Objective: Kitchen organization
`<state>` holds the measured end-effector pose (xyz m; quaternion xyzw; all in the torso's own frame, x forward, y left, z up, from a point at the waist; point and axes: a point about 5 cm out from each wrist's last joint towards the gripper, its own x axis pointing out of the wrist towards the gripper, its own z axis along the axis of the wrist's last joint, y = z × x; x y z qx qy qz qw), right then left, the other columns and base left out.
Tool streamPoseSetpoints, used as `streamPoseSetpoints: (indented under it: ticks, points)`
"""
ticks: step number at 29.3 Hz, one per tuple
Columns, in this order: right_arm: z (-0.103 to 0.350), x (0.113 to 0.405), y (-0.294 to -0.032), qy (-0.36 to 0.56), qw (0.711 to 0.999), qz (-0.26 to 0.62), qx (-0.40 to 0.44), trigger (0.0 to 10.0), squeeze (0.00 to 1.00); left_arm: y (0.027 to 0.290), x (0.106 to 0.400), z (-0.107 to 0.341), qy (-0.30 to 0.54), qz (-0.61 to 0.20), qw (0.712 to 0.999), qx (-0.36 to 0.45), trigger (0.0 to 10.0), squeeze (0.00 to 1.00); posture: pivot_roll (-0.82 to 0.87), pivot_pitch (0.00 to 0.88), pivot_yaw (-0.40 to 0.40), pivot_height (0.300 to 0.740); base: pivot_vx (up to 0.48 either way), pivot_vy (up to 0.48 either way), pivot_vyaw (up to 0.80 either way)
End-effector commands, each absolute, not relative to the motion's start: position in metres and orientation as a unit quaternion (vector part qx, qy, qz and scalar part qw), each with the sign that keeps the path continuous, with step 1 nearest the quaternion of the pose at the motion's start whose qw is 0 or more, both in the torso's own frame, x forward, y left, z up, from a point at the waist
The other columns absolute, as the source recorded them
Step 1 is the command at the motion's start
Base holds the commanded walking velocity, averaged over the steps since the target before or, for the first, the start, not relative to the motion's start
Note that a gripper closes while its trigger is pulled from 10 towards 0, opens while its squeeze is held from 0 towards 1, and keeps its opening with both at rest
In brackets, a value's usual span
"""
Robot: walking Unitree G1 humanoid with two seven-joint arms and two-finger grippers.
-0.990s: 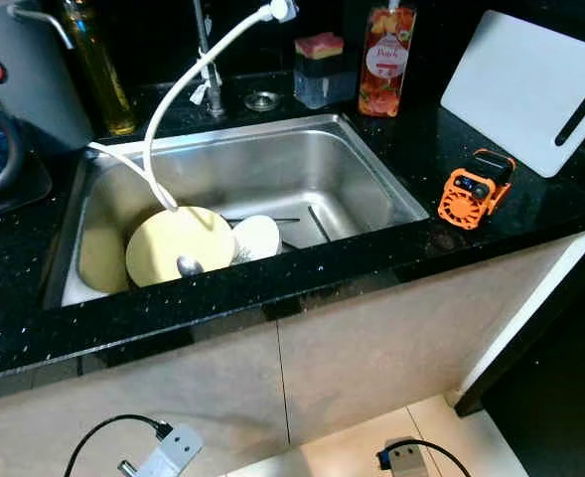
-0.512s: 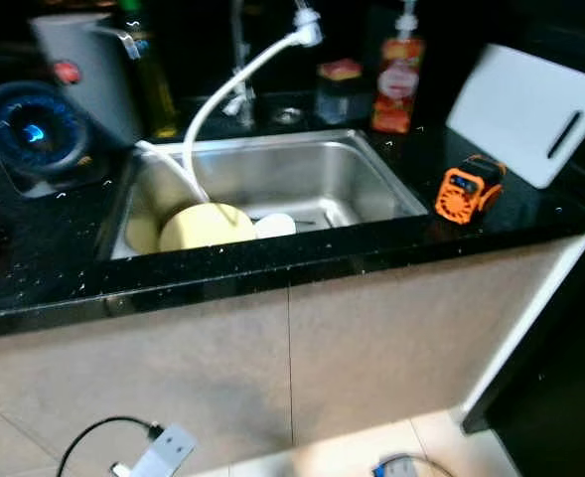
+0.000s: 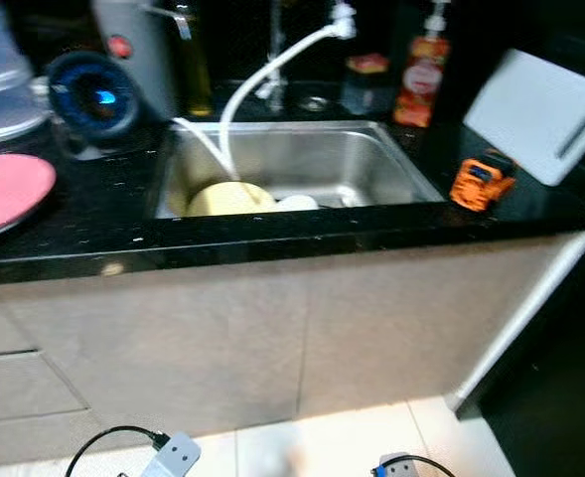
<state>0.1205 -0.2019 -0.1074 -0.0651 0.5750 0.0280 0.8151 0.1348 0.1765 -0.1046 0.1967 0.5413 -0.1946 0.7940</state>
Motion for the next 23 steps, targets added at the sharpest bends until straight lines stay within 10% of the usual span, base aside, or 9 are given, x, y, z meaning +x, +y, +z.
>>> streamPoseSetpoints:
  ticks: [1,23]
  points:
    - [-0.106,0.127,-0.197,0.568,0.82,0.037,-0.064,10.0,0.0,0.179,0.097,-0.116,0.601,-0.192,0.755,0.181,10.0,0.0,0.04,0.005,-0.03,0.74,0.0,0.0,0.71]
    - [-0.097,0.145,-0.21,0.546,0.831,0.086,-0.066,10.0,0.0,0.178,0.094,-0.117,0.595,-0.149,0.774,0.157,10.0,0.0,0.07,0.0,-0.047,0.74,0.0,0.0,0.71]
